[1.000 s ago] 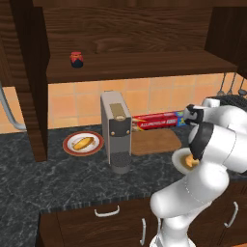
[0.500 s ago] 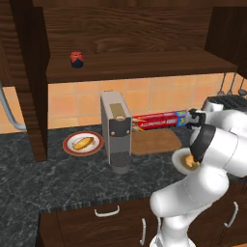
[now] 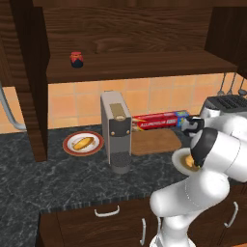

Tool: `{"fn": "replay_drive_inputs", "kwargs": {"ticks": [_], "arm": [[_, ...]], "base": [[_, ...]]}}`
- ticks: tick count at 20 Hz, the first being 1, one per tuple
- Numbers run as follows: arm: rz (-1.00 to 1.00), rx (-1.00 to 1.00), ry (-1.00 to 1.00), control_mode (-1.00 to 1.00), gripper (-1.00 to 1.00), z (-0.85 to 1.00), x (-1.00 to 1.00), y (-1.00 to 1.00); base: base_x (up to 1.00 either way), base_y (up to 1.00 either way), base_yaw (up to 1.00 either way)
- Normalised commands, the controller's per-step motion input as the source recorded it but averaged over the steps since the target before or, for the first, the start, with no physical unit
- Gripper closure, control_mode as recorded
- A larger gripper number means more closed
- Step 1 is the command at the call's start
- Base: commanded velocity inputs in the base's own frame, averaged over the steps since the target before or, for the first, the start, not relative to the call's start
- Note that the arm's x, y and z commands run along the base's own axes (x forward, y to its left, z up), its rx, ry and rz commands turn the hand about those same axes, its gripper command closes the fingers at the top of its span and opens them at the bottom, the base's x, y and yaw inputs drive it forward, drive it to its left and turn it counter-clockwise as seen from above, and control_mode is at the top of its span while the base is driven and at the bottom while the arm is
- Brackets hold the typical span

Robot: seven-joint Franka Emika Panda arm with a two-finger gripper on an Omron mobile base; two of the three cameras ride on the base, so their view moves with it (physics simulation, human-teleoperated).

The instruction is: From the different types of pastries on the counter, select a croissant and place it on the cutting board. Then retrieve a jar of jam from the cabinet and place it alongside the croissant on the cutting board.

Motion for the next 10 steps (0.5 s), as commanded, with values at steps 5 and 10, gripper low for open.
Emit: {"fn": "replay_drive_inputs", "kwargs": {"ticks": [5,10], "arm": [[0.0,-0.01,-0.12,-1.0,-1.0,-0.09,0.0,0.0],[0.0,0.0,0.0,-1.0,-1.0,-0.26,0.01,0.0]], "base": [[0.0,0.0,0.0],[0.0,0.0,0.0]]}}
